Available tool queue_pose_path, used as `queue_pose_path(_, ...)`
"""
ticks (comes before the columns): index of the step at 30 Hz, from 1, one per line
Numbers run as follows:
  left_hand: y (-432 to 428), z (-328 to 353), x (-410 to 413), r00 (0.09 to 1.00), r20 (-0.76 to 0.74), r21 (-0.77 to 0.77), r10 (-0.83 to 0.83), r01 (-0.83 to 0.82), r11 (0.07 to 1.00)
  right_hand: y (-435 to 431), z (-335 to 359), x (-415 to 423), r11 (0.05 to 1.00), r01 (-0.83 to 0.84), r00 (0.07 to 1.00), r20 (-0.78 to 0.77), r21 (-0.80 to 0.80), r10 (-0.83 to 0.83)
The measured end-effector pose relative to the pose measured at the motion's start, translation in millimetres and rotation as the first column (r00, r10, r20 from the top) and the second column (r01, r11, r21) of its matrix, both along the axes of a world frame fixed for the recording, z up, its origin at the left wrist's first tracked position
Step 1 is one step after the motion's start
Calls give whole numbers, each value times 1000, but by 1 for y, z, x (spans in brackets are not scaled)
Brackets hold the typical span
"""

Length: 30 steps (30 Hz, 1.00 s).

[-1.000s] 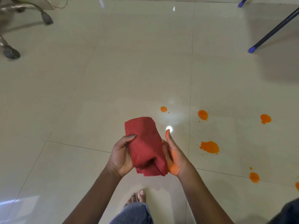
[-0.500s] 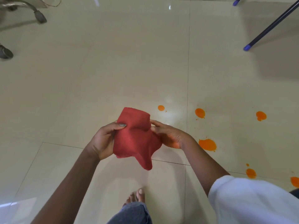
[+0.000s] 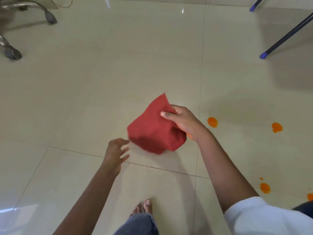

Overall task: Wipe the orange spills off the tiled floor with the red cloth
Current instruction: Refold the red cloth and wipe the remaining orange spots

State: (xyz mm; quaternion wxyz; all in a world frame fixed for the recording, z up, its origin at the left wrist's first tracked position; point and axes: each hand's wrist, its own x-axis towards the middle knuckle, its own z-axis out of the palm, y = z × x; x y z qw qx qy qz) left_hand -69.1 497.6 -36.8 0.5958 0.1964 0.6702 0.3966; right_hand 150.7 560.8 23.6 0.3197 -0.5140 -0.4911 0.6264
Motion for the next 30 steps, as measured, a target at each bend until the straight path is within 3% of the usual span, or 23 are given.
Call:
queue_pose_path(2, 7, 7, 5, 964, -173, 162, -204, 232, 959, 4, 14, -12, 958, -251, 926, 323, 141, 195)
queue_pose_path(4, 29, 23, 6, 854, -284, 243, -436, 504, 829, 5, 21, -20, 869, -479, 743, 585, 124, 326)
queue_pose_path(6, 52, 42, 5, 716, -349, 228, -605, 691, 686, 5, 28, -21, 831, -551, 674, 627, 76, 390)
queue_pose_path(8, 65, 53, 8, 630, -323, 223, -707, 776, 590, 7, 37, -13, 847, -531, 740, 497, 20, 453)
queue_pose_path(10, 68, 56, 13, 661, -240, 286, -711, 748, 598, 11, 44, 0, 839, -530, 748, 398, -124, 531)
queue_pose_path(12, 66, 53, 15, 733, -190, 341, -653, 673, 656, 16, 45, 14, 784, -558, 622, 487, -273, 613)
queue_pose_path(14, 67, 54, 10, 783, -156, 387, -602, 610, 692, 19, 44, 23, 786, -544, 543, 591, -293, 596)
queue_pose_path(17, 68, 69, 1, 818, -152, 480, -554, 552, 682, 19, 49, 31, 928, -364, 775, 527, -76, 348)
queue_pose_path(19, 66, 82, -9, 823, -216, 511, -525, 553, 658, 12, 56, 37, 965, -257, 889, 401, 41, 220)
queue_pose_path(22, 51, 75, -27, 777, -372, 405, -507, 628, 665, -5, 46, 40, 963, -265, 929, 279, 44, 243)
queue_pose_path(25, 19, 26, -39, 586, -471, 170, -660, 794, 584, -31, -6, 25, 895, -434, 798, 420, -98, 433)
queue_pose_path(27, -2, -12, -45, 473, -449, 18, -758, 853, 521, -52, -46, 16, 826, -512, 694, 452, -237, 560)
queue_pose_path(30, -19, -36, -49, 476, -356, -130, -804, 827, 547, -69, -79, 14, 757, -555, 651, 386, -344, 653)
